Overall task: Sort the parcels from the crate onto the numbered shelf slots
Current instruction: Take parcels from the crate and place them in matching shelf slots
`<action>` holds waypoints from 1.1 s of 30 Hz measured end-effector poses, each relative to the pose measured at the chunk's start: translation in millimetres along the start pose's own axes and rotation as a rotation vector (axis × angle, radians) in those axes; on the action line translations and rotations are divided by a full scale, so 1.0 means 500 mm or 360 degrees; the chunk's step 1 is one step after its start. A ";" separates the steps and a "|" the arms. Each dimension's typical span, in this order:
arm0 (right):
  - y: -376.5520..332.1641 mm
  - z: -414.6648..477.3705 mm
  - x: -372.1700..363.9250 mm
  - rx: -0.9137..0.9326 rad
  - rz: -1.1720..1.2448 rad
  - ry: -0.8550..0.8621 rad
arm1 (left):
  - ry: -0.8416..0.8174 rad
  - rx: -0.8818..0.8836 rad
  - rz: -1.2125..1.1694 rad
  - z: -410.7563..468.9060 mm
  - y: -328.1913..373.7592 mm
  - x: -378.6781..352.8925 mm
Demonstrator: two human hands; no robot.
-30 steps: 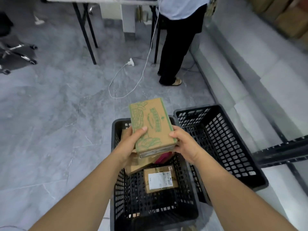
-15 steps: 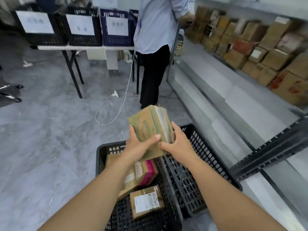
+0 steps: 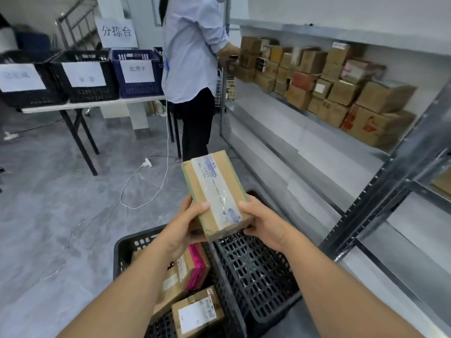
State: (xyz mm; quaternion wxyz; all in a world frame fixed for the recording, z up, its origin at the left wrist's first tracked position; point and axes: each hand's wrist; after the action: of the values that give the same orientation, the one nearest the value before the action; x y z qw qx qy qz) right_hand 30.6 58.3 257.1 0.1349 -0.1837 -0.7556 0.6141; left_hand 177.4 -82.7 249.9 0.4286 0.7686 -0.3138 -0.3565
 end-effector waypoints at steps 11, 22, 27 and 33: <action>-0.025 -0.038 0.055 0.0246 -0.0986 0.0792 | 0.0210 -0.0023 0.0424 0.037 -0.002 -0.125; -0.049 -0.114 0.153 0.0401 -0.1244 0.0685 | 0.0265 -0.0258 0.0458 0.081 -0.002 -0.250; -0.068 -0.186 0.272 0.0340 -0.0593 0.0460 | -0.0040 -0.0223 0.0365 0.091 0.005 -0.278; -0.068 -0.284 0.372 0.0358 -0.0332 0.0390 | -0.0486 -0.0225 0.0327 0.083 0.016 -0.374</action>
State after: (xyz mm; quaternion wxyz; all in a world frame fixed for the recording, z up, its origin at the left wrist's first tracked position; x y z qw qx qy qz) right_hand -78.8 259.2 315.8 0.3085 -0.1615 -0.6750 0.6505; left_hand 39.3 43.0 293.3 0.4631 0.6374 -0.4262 -0.4446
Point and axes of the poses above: each hand's wrist, its own z-axis towards the middle knuckle, its own x-axis out of the back of the hand, y = z × x, and after that the axes turned 6 degrees about x, right-handed
